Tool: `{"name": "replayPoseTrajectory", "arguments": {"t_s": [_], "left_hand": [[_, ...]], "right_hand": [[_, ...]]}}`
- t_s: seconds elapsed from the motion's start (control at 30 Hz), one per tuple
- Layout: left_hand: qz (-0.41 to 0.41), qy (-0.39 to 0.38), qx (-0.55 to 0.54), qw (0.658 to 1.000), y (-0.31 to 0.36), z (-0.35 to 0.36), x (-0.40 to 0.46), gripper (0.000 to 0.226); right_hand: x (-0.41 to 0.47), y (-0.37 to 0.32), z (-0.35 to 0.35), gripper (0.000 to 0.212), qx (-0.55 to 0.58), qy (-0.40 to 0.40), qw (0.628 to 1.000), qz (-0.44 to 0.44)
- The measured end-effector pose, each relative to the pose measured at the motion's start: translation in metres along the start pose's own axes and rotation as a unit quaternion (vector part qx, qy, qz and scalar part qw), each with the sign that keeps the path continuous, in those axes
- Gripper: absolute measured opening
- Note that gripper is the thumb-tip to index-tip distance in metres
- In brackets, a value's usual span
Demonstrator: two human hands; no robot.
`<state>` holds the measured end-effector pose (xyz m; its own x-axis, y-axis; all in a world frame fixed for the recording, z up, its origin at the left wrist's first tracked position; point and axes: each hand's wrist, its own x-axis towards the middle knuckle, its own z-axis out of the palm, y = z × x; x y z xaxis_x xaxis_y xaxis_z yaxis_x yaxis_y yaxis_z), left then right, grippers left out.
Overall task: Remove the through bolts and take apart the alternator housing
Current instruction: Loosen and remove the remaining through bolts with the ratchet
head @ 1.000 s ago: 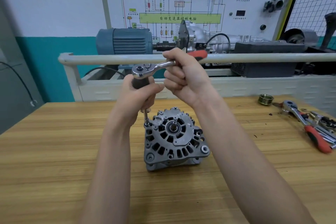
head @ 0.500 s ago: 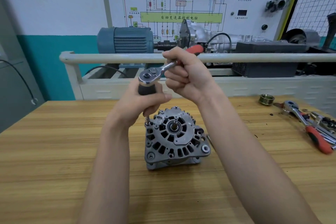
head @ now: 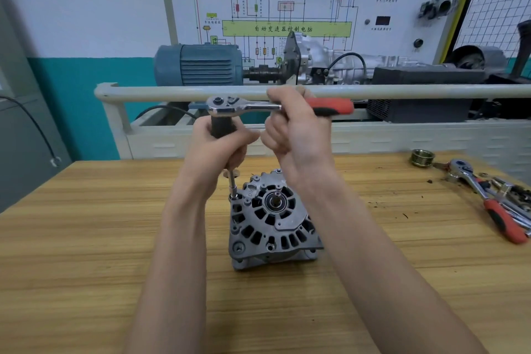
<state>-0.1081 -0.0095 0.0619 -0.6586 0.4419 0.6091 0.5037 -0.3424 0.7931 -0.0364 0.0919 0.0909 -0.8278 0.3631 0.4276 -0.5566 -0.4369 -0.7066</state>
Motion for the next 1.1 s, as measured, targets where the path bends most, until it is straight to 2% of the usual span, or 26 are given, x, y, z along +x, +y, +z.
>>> {"name": "replayPoseTrajectory", "arguments": {"t_s": [0.1,0.17,0.27,0.33,0.43,0.5,0.53,0.6,0.73,0.83,0.93,1.07,1.1], "left_hand": [[-0.004,-0.132,-0.004,0.991,0.000,-0.010,-0.005,0.029],[-0.028,-0.163,0.006,0.986,0.000,-0.008,-0.007,0.032],[-0.034,-0.106,-0.006,0.994,0.002,-0.004,-0.005,0.035],[-0.027,-0.031,-0.014,0.999,0.003,0.003,-0.002,0.037],[-0.024,0.108,0.019,0.994,0.002,0.018,0.001,0.024],[-0.027,0.145,0.035,0.988,0.002,0.026,0.002,0.019],[-0.030,0.139,0.037,0.989,0.002,0.026,0.002,0.020],[-0.025,0.074,0.037,0.996,0.002,0.017,0.000,0.026],[0.000,-0.109,0.020,0.994,0.002,-0.009,-0.004,0.030],[-0.015,-0.137,0.003,0.990,0.001,-0.006,-0.006,0.030],[-0.022,-0.056,-0.020,0.998,0.003,0.001,-0.002,0.034],[-0.031,0.171,0.013,0.985,0.003,0.019,0.003,0.023],[-0.029,0.205,0.020,0.978,0.004,0.025,0.003,0.019]], "right_hand": [[0.020,-0.015,-0.004,0.045,-0.051,-0.097,0.986,0.126],[0.026,-0.018,-0.004,0.047,-0.059,-0.133,0.977,0.156],[0.023,-0.013,-0.003,0.049,-0.021,-0.099,0.985,0.138],[0.014,-0.005,-0.005,0.044,0.016,-0.042,0.996,0.075],[-0.006,0.009,-0.005,0.039,0.025,0.033,0.998,-0.038],[-0.017,0.014,-0.004,0.040,0.019,0.051,0.995,-0.083],[-0.018,0.013,-0.004,0.040,0.017,0.052,0.994,-0.089],[-0.013,0.007,-0.005,0.041,0.017,0.035,0.997,-0.068],[0.015,-0.010,-0.007,0.049,-0.034,-0.078,0.992,0.094],[0.031,-0.017,-0.003,0.053,-0.070,-0.143,0.974,0.162],[0.030,-0.014,-0.001,0.050,-0.033,-0.088,0.986,0.136],[0.001,0.010,-0.002,0.040,-0.005,0.014,0.999,-0.035],[-0.007,0.015,-0.001,0.039,0.002,0.031,0.997,-0.074]]}}
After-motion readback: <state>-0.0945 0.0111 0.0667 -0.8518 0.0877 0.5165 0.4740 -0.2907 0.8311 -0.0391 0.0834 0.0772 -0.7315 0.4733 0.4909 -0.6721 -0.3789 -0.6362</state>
